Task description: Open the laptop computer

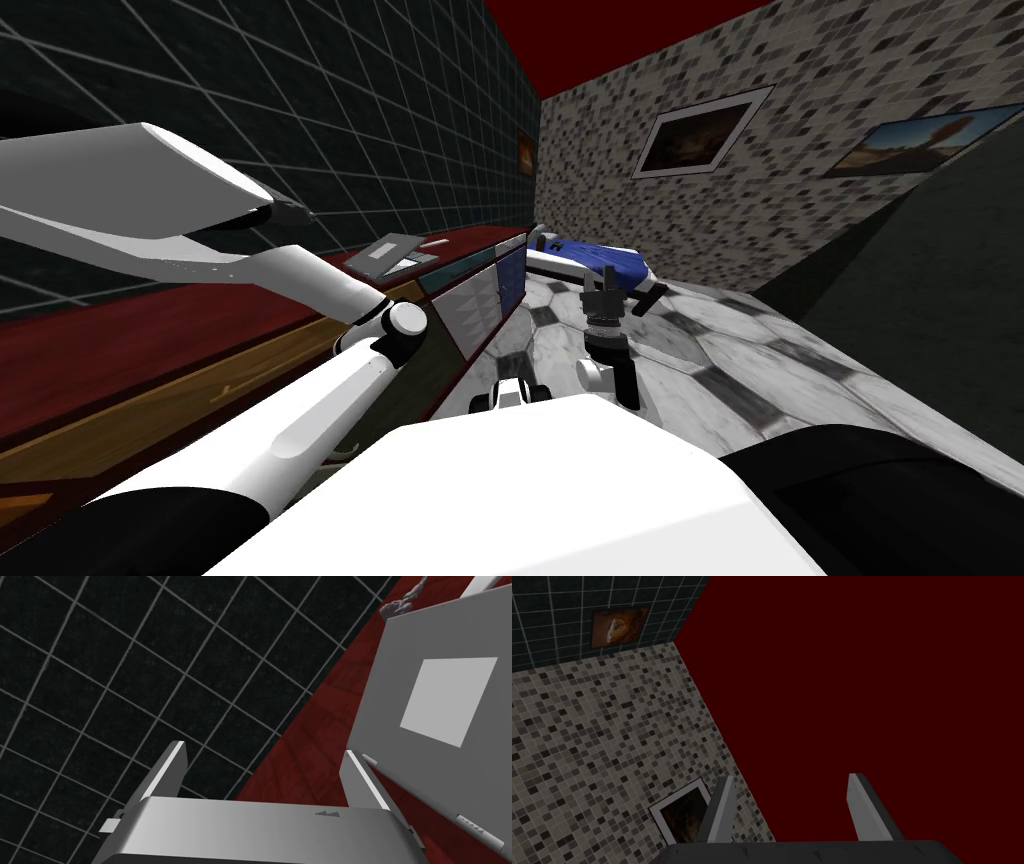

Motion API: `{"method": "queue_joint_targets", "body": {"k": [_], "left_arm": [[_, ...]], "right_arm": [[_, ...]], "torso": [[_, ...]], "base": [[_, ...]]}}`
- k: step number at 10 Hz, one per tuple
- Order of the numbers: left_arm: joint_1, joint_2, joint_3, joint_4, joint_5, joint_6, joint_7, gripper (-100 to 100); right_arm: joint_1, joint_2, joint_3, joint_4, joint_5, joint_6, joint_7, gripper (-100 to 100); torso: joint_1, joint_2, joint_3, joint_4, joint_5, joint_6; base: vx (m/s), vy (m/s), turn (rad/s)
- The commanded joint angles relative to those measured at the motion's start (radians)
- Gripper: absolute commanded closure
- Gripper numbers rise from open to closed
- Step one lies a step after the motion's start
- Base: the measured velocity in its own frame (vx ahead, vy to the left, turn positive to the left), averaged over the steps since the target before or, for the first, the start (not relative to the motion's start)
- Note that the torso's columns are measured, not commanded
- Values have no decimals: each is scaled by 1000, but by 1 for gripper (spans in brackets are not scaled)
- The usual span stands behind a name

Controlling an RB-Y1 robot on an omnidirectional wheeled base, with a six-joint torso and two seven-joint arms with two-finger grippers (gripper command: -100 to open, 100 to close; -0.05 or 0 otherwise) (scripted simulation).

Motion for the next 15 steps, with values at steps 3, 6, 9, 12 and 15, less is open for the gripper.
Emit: {"method": "queue_joint_targets", "body": {"k": [3, 6, 9, 12, 15], "left_arm": [[-33, 67, 3, 128, -48, -61, 43, -100], [-63, 127, 6, 207, -93, -118, 82, -100], [-78, 158, 7, 273, -115, -146, 101, -100], [-93, 188, 8, 344, -138, -174, 121, -100], [-105, 215, 10, 387, -156, -202, 138, -100]], "right_arm": [[0, 0, 0, 0, 0, 0, 0, 0], [0, 0, 0, 0, 0, 0, 0, 0], [0, 0, 0, 0, 0, 0, 0, 0], [0, 0, 0, 0, 0, 0, 0, 0], [0, 0, 0, 0, 0, 0, 0, 0]], "torso": [[0, 0, 0, 0, 0, 1], [1, 2, 1, 1, 0, 0], [0, -1, 0, 0, 0, 0], [0, 3, 1, 1, 0, 1], [1, 1, 1, 0, 0, 0]], "base": [[-81, 5, -133], [-86, 14, -170], [-64, 3, -93], [-78, -2, -145], [-65, 0, -103]]}}
